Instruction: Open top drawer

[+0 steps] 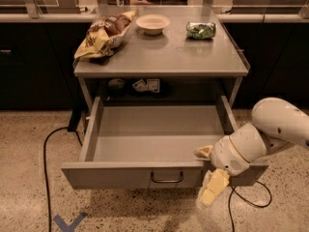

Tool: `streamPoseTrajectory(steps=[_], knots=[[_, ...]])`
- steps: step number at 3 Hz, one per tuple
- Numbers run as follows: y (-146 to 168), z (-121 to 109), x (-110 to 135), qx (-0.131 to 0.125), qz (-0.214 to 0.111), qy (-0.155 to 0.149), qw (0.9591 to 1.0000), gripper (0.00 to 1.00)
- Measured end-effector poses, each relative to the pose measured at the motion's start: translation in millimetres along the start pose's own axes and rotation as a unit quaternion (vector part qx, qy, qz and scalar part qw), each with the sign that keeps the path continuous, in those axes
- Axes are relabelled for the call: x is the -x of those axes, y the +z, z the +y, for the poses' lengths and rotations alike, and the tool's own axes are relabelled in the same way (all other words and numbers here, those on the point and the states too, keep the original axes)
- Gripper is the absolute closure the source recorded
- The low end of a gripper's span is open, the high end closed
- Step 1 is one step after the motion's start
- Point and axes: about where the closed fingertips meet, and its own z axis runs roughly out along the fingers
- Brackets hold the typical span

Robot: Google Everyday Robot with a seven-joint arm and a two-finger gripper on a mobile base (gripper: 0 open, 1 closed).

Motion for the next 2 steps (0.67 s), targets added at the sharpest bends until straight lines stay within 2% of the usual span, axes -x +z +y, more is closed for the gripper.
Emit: streamPoseTrajectory(steps=[2], knots=[[3.4, 35.8, -9.0, 0.042, -0.020, 0.030, 0.9985, 0.00]])
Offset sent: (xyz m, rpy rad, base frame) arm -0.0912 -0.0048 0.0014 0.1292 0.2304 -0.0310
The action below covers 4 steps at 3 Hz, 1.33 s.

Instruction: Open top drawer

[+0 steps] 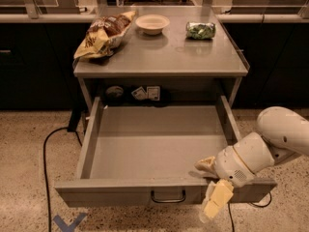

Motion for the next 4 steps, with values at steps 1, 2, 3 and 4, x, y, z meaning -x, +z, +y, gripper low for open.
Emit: streamPoseTrajectory(steps=[1, 2, 3, 4], knots=[[0.0, 0.0, 0.0, 0.000, 0.000, 0.000, 1.0000, 0.00], [0.9, 2.6, -3.5, 0.003, 0.001, 0.003, 1.0000, 0.00], [0.1, 14.1, -19.6, 0.009, 0.002, 0.028, 0.9996, 0.00], [-0.4, 14.0, -19.1, 0.009, 0.002, 0.028, 0.9996, 0.00]])
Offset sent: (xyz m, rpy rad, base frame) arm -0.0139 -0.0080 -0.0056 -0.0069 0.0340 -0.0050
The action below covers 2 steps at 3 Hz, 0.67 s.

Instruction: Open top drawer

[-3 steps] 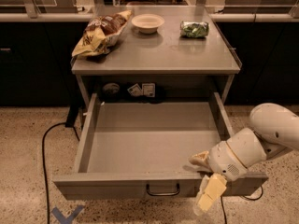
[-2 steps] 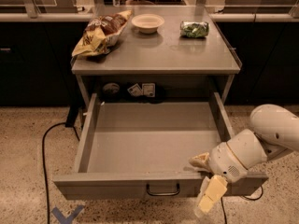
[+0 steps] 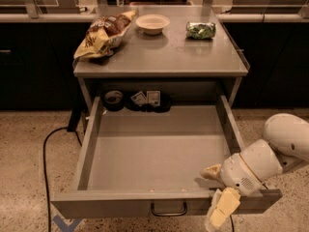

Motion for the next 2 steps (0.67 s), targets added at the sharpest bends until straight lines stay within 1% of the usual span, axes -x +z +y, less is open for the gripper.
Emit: streamPoseTrajectory(steps=[1, 2], knots=[[-5.8, 23.4, -18.1, 0.004, -0.006, 0.024, 0.9997, 0.00], [-5.7, 23.5, -18.1, 0.005, -0.006, 0.024, 0.9997, 0.00]])
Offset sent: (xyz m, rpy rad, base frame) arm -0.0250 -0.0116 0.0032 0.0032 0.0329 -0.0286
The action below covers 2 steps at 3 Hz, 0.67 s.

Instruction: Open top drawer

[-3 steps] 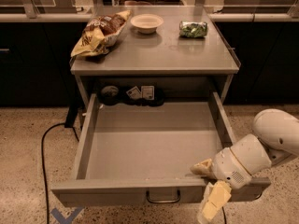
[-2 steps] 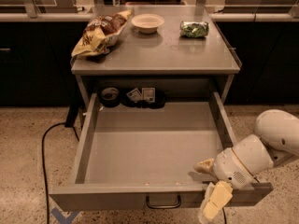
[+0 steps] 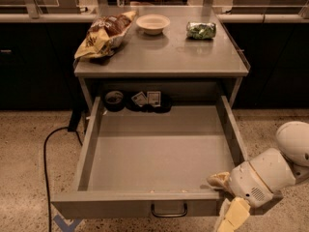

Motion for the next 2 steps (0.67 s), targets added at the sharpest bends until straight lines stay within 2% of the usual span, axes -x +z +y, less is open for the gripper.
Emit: streamPoseTrajectory(steps=[2], knots=[[2.9, 5.6, 4.0, 0.017, -0.004, 0.000, 0.9999, 0.00]])
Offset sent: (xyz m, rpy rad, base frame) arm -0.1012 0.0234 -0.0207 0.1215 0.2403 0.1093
